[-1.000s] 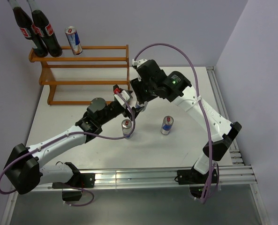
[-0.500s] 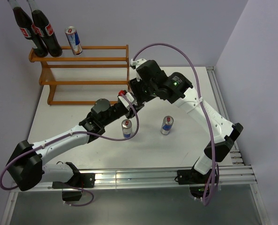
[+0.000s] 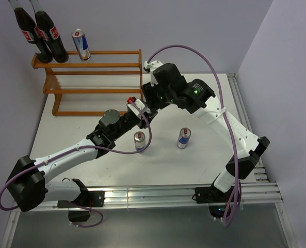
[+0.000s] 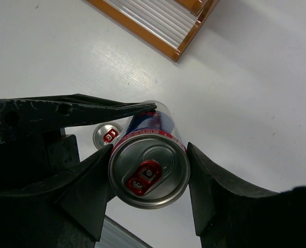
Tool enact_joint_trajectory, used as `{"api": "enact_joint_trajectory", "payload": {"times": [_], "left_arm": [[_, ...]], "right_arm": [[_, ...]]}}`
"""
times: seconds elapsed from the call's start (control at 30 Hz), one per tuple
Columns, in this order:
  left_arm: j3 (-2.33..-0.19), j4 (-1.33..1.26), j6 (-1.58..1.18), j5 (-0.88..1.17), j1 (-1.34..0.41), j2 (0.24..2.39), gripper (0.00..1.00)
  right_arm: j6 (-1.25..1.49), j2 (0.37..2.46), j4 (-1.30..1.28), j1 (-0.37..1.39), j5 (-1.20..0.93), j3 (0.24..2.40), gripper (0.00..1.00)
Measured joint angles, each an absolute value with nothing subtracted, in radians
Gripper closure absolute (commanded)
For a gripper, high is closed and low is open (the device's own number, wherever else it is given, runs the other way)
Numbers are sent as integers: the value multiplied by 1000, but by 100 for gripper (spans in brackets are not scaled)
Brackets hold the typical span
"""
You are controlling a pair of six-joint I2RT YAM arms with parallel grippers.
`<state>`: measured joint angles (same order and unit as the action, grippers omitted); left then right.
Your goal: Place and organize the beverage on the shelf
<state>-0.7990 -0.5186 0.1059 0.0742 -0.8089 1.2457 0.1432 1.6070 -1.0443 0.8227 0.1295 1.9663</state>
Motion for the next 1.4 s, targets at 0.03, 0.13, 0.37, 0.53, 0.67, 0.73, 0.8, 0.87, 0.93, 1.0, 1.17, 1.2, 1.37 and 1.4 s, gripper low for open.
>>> {"api": "enact_joint_trajectory", "payload": {"times": [0.03, 0.13, 0.37, 0.53, 0.67, 0.73, 0.8, 0.87, 0.93, 1.0, 1.17, 1.2, 1.37, 1.4], "left_arm": [[-799, -519, 101, 68, -809, 1246, 100], [-799, -519, 88, 52, -810, 1246, 100], [-799, -532, 52, 17, -802, 1247, 100], [-799, -550, 32, -2, -785, 1247, 100], [-799, -552, 28, -38, -765, 1248, 100], [-799, -549, 12, -73, -752, 1250, 100], [-799, -545, -9, -110, -737, 1252, 100], [-802, -533, -28, -146, -721, 1252, 100], [-809, -516, -50, -176, -703, 1252, 100], [-820, -496, -68, -198, -686, 1252, 100], [-937, -363, -110, -271, -632, 1258, 100], [-979, -336, -119, -290, -620, 1265, 100], [-1242, -208, -170, -379, -541, 1352, 100], [-1297, -179, -179, -393, -522, 1375, 100]], "right_arm": [[141, 1607, -1037, 820, 123, 1963, 41], [136, 1607, -1024, 812, 107, 1957, 38], [160, 1605, -971, 802, 60, 1956, 32], [187, 1590, -926, 797, 15, 1954, 31], [212, 1570, -918, 796, -2, 1943, 28], [228, 1551, -917, 794, 3, 1928, 24], [247, 1525, -908, 789, 19, 1904, 19], [265, 1492, -893, 768, 38, 1875, 14], [277, 1452, -875, 737, 60, 1845, 13], [287, 1404, -859, 699, 78, 1814, 13], [299, 1287, -820, 604, 118, 1746, 11], [300, 1269, -813, 586, 122, 1732, 11], [300, 1231, -792, 548, 125, 1677, 11], [300, 1233, -791, 545, 123, 1672, 11]]}}
